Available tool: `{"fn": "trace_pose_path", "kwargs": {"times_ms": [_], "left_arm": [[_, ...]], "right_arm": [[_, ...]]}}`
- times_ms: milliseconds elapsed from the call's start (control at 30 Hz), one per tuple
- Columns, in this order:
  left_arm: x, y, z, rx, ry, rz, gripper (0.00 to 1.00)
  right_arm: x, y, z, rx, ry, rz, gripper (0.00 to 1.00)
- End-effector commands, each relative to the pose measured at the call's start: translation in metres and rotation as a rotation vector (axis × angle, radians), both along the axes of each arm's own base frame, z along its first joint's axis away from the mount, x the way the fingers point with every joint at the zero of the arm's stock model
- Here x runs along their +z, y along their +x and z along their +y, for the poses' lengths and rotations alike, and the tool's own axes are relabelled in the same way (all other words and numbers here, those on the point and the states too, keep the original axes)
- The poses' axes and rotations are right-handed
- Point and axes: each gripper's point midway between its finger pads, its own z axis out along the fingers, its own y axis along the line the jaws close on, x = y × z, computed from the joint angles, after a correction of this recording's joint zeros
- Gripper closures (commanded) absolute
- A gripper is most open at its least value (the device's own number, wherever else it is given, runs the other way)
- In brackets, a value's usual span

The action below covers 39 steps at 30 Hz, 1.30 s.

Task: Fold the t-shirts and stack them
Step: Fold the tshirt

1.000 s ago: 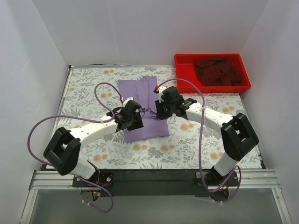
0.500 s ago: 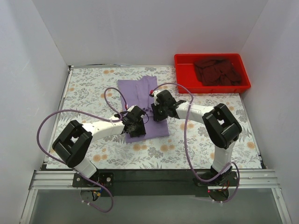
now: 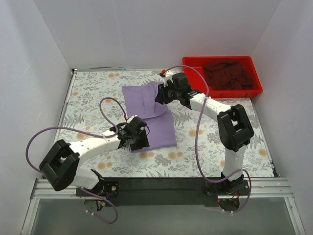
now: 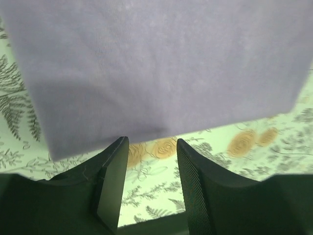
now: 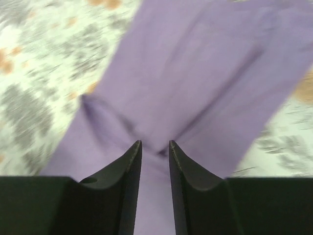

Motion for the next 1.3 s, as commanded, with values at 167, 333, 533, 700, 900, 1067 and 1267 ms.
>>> {"fn": "trace_pose_path", "kwargs": {"times_ms": [167, 333, 533, 700, 900, 1067, 1267], "left_arm": [[0.045, 0.004, 0.015, 0.131, -0.095, -0.127, 0.57], [0.054, 0.004, 0.025, 0.175, -0.101, -0.158, 0.57], [0.05, -0.004, 0.035, 0.194, -0.087, -0.146, 0.57], [0.046, -0.006, 0.038, 0.197, -0.081, -0.144, 0.57], [0.046, -0.002, 0.035, 0.202, -0.086, -0.149, 0.57], [0.044, 0.002, 0.039, 0.216, -0.094, -0.148, 0.57], [0.036, 0.013, 0.046, 0.223, -0.113, -0.125, 0.57]], "right_arm": [[0.0, -0.136, 0.05, 0.415, 0.234, 0.128, 0.64], [-0.037, -0.143, 0.064, 0.458, 0.247, 0.215, 0.64], [-0.058, -0.09, 0.069, 0.421, 0.255, 0.208, 0.64], [-0.048, -0.026, 0.056, 0.323, 0.3, 0.176, 0.63], [-0.027, 0.017, 0.027, 0.214, 0.346, 0.166, 0.63], [-0.007, -0.019, -0.003, 0.178, 0.347, 0.192, 0.6], [-0.037, -0.114, -0.033, 0.175, 0.359, 0.42, 0.6]]}}
